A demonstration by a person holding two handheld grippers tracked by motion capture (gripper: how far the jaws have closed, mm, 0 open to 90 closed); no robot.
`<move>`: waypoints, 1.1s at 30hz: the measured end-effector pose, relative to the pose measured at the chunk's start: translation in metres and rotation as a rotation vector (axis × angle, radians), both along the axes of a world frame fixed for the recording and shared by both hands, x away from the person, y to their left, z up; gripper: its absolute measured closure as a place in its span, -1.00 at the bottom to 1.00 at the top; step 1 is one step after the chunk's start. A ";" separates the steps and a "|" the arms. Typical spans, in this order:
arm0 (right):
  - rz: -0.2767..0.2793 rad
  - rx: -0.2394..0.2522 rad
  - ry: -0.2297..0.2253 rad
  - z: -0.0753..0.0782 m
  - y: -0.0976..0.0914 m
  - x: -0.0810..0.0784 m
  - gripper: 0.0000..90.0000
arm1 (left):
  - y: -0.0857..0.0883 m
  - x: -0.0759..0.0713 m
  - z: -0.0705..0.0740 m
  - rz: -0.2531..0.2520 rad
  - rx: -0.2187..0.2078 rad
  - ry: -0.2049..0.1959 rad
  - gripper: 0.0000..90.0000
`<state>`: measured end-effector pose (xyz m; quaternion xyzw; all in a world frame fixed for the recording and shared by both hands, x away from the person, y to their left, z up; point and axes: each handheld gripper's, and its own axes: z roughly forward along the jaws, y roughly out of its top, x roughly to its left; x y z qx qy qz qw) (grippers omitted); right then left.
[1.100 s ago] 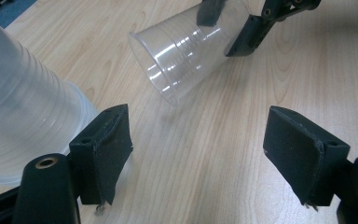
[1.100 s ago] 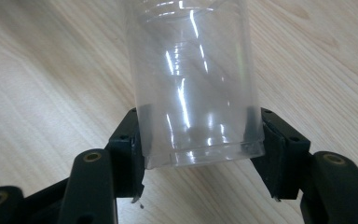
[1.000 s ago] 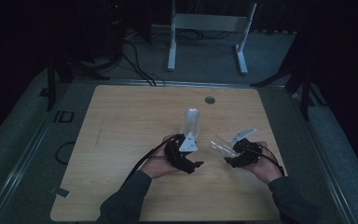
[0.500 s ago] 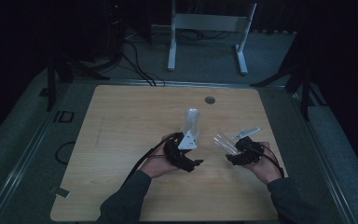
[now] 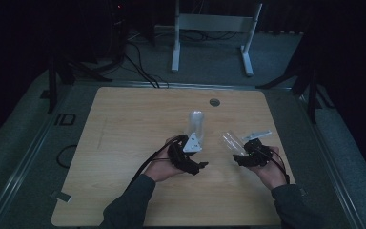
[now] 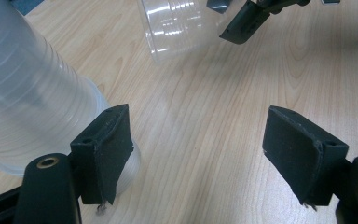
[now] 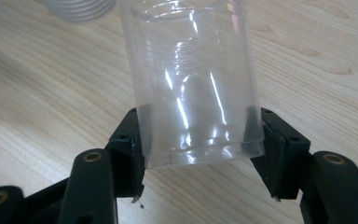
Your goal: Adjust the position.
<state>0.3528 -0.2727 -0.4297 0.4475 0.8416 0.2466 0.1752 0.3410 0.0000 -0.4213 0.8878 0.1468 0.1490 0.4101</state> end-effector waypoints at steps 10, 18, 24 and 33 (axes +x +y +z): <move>-0.069 0.036 -0.014 0.001 -0.008 0.000 -0.07 | -0.001 0.001 -0.001 0.010 -0.001 0.003 -0.48; -0.119 0.054 -0.030 0.001 -0.010 0.000 -0.07 | -0.001 0.001 -0.001 0.011 -0.005 0.008 -0.48; -0.151 0.075 -0.045 0.001 -0.012 -0.002 -0.07 | -0.001 0.001 -0.002 0.018 -0.008 0.014 -0.48; -0.204 0.092 -0.078 0.000 -0.013 -0.004 -0.07 | -0.002 0.002 -0.002 0.028 -0.008 0.010 -0.48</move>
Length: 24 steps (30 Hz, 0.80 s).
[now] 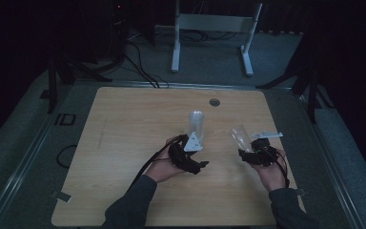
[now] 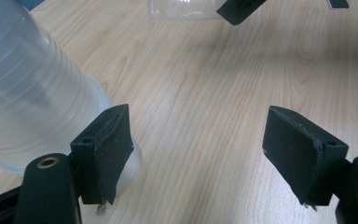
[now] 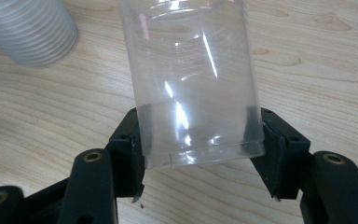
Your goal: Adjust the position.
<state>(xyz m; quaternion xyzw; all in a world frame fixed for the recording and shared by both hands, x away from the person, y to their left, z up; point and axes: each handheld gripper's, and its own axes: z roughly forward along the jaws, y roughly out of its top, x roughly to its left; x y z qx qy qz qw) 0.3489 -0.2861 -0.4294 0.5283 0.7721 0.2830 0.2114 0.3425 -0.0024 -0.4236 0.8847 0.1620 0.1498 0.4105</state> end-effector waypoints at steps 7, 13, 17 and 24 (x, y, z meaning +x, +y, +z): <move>-0.045 0.002 -0.032 -0.005 0.002 -0.002 -0.07 | -0.001 0.000 0.000 0.017 -0.005 -0.003 -0.48; -0.072 0.008 -0.059 -0.010 0.006 -0.004 -0.07 | -0.001 0.000 0.001 0.027 -0.009 -0.008 -0.47; -0.096 0.022 -0.077 -0.012 0.006 -0.005 -0.07 | 0.001 0.001 0.001 0.041 -0.007 -0.011 -0.47; -0.141 0.041 -0.115 -0.014 0.005 -0.007 -0.07 | 0.001 0.002 0.002 0.057 -0.014 -0.018 -0.47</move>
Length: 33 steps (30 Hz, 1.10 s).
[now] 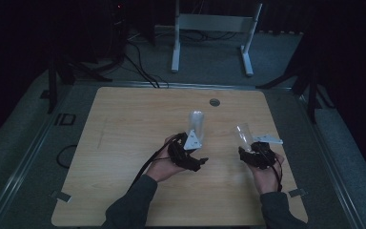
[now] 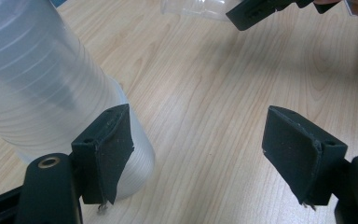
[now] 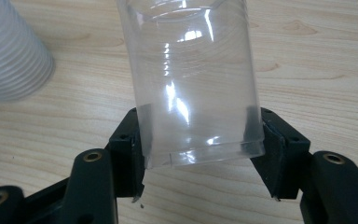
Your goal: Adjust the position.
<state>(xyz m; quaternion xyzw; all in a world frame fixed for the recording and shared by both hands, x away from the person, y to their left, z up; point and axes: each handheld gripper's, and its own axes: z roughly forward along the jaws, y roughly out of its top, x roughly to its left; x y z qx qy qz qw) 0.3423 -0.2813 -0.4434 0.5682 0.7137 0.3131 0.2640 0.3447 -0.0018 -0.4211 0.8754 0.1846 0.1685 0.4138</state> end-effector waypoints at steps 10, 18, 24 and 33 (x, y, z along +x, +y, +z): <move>-0.034 -0.016 -0.051 -0.001 0.002 -0.003 -0.07 | -0.001 0.001 0.002 0.015 -0.023 0.005 -0.47; -0.066 0.003 -0.096 0.000 0.000 -0.006 -0.07 | -0.002 0.002 0.004 0.020 -0.034 0.008 -0.47; -0.079 0.004 -0.124 0.001 0.000 -0.007 -0.07 | -0.004 0.002 0.005 0.019 -0.045 0.008 -0.47; -0.085 -0.001 -0.164 0.003 0.002 -0.011 -0.07 | -0.006 0.005 0.008 0.028 -0.101 0.040 -0.46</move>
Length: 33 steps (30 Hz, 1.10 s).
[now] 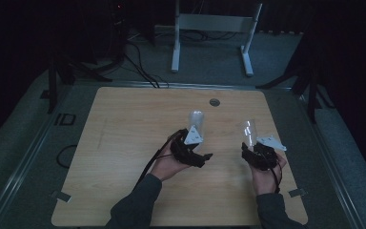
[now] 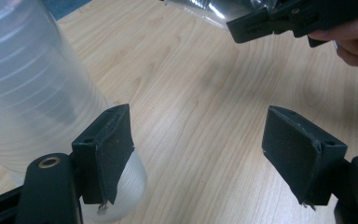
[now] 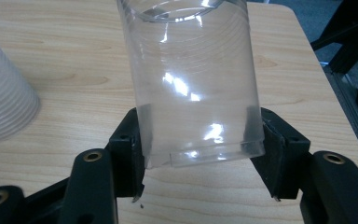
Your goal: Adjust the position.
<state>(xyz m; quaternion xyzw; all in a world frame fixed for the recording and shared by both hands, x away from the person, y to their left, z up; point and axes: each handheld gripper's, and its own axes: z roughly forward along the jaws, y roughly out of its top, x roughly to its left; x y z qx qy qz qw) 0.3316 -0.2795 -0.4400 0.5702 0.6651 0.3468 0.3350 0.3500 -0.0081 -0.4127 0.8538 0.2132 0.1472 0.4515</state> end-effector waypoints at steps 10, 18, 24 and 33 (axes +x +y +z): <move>-0.008 -0.009 -0.051 0.004 0.003 -0.005 -0.07 | -0.005 0.002 0.001 0.018 -0.014 0.011 -0.43; -0.015 0.011 -0.084 0.009 0.004 -0.009 -0.07 | -0.009 0.004 0.005 0.038 -0.025 0.004 -0.43; -0.021 0.019 -0.104 0.011 0.004 -0.012 -0.07 | -0.014 0.005 0.010 0.046 -0.041 -0.008 -0.43; -0.038 0.028 -0.145 0.012 0.003 -0.015 -0.07 | -0.024 0.011 0.015 0.078 -0.093 0.007 -0.41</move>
